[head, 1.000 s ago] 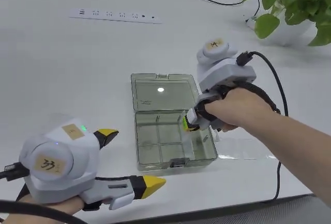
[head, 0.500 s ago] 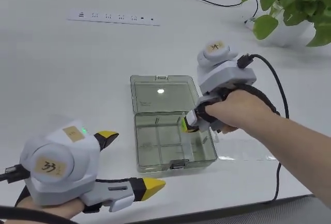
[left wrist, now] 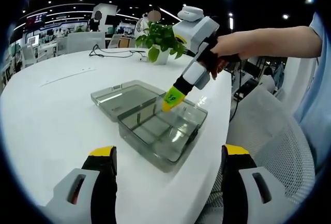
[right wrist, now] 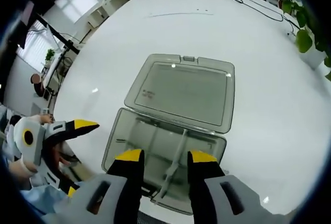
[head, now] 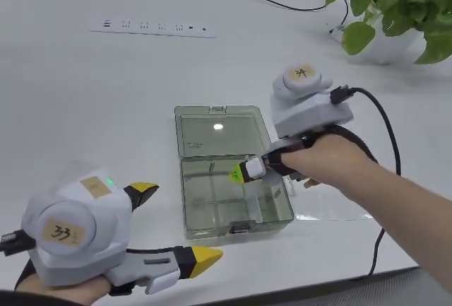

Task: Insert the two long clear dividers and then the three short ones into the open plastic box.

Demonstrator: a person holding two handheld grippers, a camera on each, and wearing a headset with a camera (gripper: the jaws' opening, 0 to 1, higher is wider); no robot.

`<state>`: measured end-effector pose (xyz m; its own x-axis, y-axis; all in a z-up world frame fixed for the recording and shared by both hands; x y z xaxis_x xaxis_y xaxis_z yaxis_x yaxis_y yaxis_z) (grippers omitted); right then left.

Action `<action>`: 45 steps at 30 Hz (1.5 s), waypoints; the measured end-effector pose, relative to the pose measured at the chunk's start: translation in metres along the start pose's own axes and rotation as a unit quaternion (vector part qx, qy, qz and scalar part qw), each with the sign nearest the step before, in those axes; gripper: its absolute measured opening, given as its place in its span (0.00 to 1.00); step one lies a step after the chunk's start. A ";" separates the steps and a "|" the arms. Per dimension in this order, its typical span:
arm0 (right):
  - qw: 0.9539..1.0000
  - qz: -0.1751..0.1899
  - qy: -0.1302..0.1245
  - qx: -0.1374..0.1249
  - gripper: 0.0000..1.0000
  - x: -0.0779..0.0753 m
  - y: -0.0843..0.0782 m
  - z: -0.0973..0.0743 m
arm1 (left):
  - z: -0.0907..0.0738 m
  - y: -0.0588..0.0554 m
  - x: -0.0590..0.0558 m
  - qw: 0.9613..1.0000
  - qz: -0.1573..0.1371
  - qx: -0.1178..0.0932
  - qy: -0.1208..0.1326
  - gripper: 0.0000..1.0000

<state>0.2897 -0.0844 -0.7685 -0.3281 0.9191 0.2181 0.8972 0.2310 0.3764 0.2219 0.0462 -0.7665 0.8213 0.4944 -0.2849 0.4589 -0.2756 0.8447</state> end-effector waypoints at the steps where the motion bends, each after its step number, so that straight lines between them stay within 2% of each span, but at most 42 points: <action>1: 1.000 -0.003 0.003 -0.006 0.36 0.001 0.001 -0.001 | 0.000 0.000 0.000 1.000 0.000 0.000 -0.001 0.84; 2: 1.000 -0.008 0.003 -0.017 0.40 0.001 0.003 -0.001 | 0.000 0.001 0.000 1.000 0.000 -0.001 -0.002 0.84; 5: 1.000 -0.016 0.003 -0.025 0.51 0.001 0.002 -0.005 | 0.000 0.001 0.001 1.000 0.002 0.001 -0.001 0.84; 8: 0.998 -0.036 0.004 -0.051 0.65 0.002 0.004 -0.007 | -0.001 0.002 0.003 1.000 0.003 0.002 0.000 0.84; 10: 0.997 -0.044 0.007 -0.061 0.69 0.002 0.002 -0.009 | -0.001 0.003 0.004 1.000 0.005 0.003 0.000 0.84; 11: 0.995 -0.064 0.021 -0.076 0.73 0.005 0.004 -0.008 | -0.001 0.003 0.004 1.000 0.005 0.003 0.000 0.84; 13: 0.995 -0.069 0.012 -0.076 0.81 0.003 -0.001 -0.008 | -0.001 0.003 0.004 1.000 0.006 0.004 0.000 0.84; 14: 0.992 -0.084 0.012 -0.093 0.83 0.003 0.000 -0.009 | -0.002 0.002 0.004 1.000 0.007 0.004 0.001 0.84; 16: 0.992 -0.082 0.021 -0.097 0.87 0.004 -0.003 -0.010 | -0.002 0.002 0.004 1.000 0.005 0.004 0.001 0.84; 18: 0.991 -0.071 0.022 -0.108 0.99 0.002 -0.003 -0.009 | -0.002 0.002 0.005 1.000 0.006 0.004 0.002 0.84; 19: 0.989 -0.083 0.035 -0.117 0.98 0.002 -0.003 -0.010 | -0.003 0.002 0.005 1.000 0.006 0.005 0.001 0.85; 20: 0.990 -0.072 0.031 -0.117 1.00 -0.002 -0.005 -0.008 | -0.003 0.002 0.005 1.000 0.006 0.005 0.002 0.85; 23: 0.990 -0.067 0.033 -0.117 1.00 -0.007 -0.008 -0.009 | -0.005 0.002 0.006 1.000 0.003 0.001 0.004 0.85; 24: 0.989 -0.066 0.041 -0.128 1.00 -0.006 -0.008 -0.010 | -0.005 0.003 0.006 1.000 0.002 0.000 0.005 0.85; 29: 0.988 -0.051 0.048 -0.141 1.00 -0.008 -0.010 -0.015 | -0.009 0.003 0.010 1.000 0.000 0.000 0.005 0.84; 38: 0.986 -0.039 0.049 -0.152 1.00 -0.008 -0.016 -0.023 | -0.017 0.011 0.017 1.000 -0.004 -0.006 0.007 0.84; 43: 0.986 -0.035 0.039 -0.155 1.00 -0.018 -0.025 -0.029 | -0.018 0.013 0.020 1.000 0.003 -0.003 0.012 0.82; 45: 0.984 -0.029 0.044 -0.172 1.00 -0.021 -0.024 -0.033 | -0.017 0.014 0.020 1.000 0.004 -0.005 0.014 0.83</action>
<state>0.2656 -0.1199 -0.7527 -0.4134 0.8732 0.2581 0.7276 0.1464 0.6703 0.2393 0.0664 -0.7524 0.8150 0.5147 -0.2663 0.4495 -0.2714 0.8511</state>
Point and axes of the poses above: the centre of the closed fingertips' face, and the gripper's own axes: z roughly forward along the fingers, x roughly to its left, y roughly out of its top, the point moved 4 cm from there along -z, roughly backward along the fingers, and after that the axes turned 4 degrees about -y, right-handed, at the moved point
